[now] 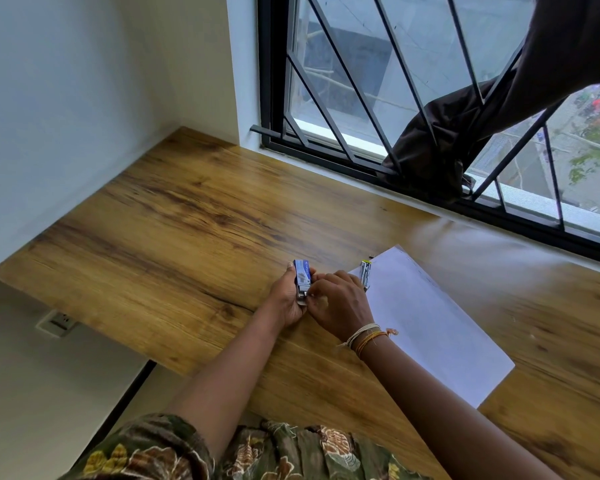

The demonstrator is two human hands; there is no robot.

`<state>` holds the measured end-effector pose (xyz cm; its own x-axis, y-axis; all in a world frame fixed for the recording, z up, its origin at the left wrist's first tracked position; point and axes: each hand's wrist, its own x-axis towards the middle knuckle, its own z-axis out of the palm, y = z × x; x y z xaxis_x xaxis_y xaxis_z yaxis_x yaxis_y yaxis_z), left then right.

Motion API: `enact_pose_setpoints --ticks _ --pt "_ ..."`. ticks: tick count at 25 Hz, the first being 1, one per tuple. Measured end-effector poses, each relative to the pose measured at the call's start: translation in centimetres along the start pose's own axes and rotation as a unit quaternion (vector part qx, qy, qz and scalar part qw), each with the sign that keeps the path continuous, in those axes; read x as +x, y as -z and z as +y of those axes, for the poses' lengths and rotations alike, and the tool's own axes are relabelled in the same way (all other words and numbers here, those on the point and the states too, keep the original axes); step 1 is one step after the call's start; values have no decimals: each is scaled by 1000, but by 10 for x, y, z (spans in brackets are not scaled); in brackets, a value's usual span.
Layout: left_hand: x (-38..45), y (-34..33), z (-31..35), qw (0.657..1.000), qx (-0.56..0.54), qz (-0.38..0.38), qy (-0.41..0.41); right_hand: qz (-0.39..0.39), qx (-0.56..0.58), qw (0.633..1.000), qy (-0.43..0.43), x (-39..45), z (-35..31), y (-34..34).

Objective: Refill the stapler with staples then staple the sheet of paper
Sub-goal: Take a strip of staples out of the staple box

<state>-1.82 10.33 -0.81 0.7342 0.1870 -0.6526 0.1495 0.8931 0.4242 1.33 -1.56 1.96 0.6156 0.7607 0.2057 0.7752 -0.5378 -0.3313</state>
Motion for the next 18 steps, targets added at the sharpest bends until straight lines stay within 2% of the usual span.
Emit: enact_pose_setpoints --ticks 4,8,18 --pt "1 1 0 1000 6 -6 -2 -36 7 999 -24 7 0 0" --pt "1 2 -1 1000 -1 -13 -3 -56 -10 998 -10 14 2 -1" --pt "0 1 1 999 41 -4 -1 -8 -2 1000 25 8 4 -3"
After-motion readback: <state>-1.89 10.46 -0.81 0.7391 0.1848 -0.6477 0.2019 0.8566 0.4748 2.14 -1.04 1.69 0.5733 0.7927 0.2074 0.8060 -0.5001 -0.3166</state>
